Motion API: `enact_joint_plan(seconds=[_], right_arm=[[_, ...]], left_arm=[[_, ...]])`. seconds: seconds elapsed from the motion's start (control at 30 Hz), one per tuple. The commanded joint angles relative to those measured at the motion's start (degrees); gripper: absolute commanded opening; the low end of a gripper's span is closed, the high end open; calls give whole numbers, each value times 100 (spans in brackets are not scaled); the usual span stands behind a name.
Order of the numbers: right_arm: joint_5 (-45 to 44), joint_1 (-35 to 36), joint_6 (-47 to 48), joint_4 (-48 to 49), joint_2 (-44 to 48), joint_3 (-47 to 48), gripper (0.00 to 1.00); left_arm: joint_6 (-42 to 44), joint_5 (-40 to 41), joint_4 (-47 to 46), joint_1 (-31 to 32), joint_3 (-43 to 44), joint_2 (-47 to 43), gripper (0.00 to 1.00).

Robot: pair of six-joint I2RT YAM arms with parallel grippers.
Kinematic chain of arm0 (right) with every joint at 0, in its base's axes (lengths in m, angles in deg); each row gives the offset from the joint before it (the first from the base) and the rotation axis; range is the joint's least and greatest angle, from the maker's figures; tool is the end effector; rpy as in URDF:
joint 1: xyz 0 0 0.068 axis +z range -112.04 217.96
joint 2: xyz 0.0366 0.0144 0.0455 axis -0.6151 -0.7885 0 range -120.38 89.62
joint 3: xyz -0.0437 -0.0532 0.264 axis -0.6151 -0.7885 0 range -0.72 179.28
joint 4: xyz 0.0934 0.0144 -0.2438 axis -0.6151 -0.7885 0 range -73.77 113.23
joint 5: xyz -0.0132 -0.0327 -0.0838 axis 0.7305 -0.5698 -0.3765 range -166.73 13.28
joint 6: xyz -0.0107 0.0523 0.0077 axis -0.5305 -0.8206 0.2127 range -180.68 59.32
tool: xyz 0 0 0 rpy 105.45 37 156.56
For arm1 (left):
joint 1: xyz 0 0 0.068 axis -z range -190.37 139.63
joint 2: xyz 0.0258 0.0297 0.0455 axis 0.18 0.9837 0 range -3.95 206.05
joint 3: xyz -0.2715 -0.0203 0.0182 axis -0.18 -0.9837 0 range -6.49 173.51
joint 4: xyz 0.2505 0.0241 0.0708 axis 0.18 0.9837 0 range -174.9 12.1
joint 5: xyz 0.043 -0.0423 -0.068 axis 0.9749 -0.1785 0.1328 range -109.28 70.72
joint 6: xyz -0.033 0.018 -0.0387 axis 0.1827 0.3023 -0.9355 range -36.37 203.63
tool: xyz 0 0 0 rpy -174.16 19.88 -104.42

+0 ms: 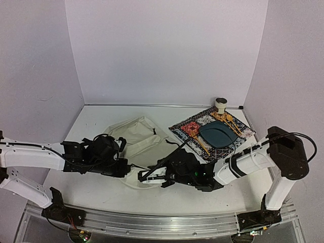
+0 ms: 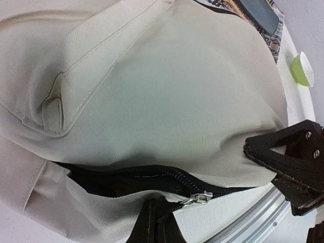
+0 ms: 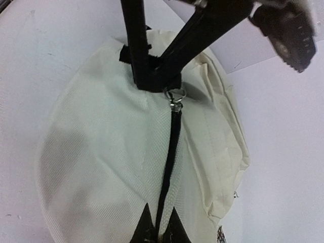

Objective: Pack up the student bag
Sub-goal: Hold the student bag at the center of the board, then zip the largest pocket of the bag in the student bag.

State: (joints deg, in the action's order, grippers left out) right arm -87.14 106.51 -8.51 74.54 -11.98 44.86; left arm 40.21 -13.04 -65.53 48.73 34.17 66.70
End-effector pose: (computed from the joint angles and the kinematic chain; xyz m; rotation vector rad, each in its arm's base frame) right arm 0.1408 0.3406 0.1936 -1.3623 0.9341 0.0675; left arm 0.1296 -0.2090 0.2090 0.2958 2.5239 -0.6470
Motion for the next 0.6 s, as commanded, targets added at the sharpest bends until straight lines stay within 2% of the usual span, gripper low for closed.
enact_joint_plan(seconds=[0.0,0.1,0.23,0.37,0.57], right_arm=[[-603,16,44,31,594,-643,0],[-622,-12,-8,80,738,-853,0],[-394,-16,-342,82,805,-927,0],[-559,-37,-363,441,819,-1098,0],[-517,-132,-516,839,1424,-1560,0]], left_arm=[[156,700,762,-857,-312,-237,0],[253,599,813,-1222,-446,-367,0],[490,352,770,-1244,-412,-534,0],[450,854,1195,-1386,-426,-521,0],[5,1135,1206,-1743,-631,-141,0]])
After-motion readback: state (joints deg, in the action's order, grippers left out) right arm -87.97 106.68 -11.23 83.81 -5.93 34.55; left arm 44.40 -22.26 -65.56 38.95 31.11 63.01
